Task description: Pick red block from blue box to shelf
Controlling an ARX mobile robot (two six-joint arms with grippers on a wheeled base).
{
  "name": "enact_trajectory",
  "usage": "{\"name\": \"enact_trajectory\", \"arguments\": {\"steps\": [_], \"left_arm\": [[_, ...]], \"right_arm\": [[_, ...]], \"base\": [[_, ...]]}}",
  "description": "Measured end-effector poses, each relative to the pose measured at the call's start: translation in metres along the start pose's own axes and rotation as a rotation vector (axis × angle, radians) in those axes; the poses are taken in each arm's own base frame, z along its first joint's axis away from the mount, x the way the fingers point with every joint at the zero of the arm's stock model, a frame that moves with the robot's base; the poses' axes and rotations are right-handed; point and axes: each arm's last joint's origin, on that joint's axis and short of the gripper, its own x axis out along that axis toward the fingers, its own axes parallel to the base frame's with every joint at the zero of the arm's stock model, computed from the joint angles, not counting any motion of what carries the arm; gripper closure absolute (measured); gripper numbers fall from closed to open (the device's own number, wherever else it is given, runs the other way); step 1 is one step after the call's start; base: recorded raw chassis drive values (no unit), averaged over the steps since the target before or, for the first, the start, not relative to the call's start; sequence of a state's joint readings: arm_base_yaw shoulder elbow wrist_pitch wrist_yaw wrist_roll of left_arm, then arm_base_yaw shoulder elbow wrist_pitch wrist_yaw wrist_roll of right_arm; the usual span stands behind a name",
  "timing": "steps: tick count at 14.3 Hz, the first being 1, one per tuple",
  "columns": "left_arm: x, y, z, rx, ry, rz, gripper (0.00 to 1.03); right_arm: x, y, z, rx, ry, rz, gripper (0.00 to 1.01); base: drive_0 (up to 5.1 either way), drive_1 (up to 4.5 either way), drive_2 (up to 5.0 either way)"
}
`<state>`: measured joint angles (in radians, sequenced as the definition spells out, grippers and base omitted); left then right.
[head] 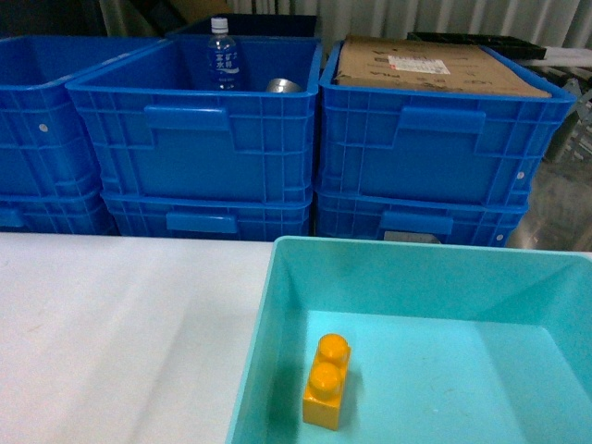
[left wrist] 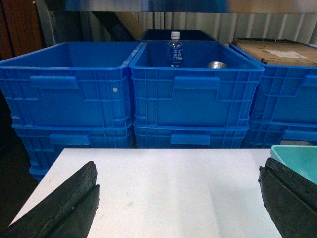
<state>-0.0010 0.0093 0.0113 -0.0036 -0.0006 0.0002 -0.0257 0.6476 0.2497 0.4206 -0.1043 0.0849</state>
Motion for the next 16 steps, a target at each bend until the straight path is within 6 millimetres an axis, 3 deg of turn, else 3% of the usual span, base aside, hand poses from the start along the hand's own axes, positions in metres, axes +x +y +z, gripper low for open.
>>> {"name": "enact_trajectory", "arguments": {"steps": [16], "left_arm": [[0.0,0.0,0.0001,0.0,-0.001,0.0,0.05]], "right_arm": [[0.0021,0.0054,0.0004,0.013,-0.046,-0.005,0.74]], "base": [[0.0,0.0,0.0]]}}
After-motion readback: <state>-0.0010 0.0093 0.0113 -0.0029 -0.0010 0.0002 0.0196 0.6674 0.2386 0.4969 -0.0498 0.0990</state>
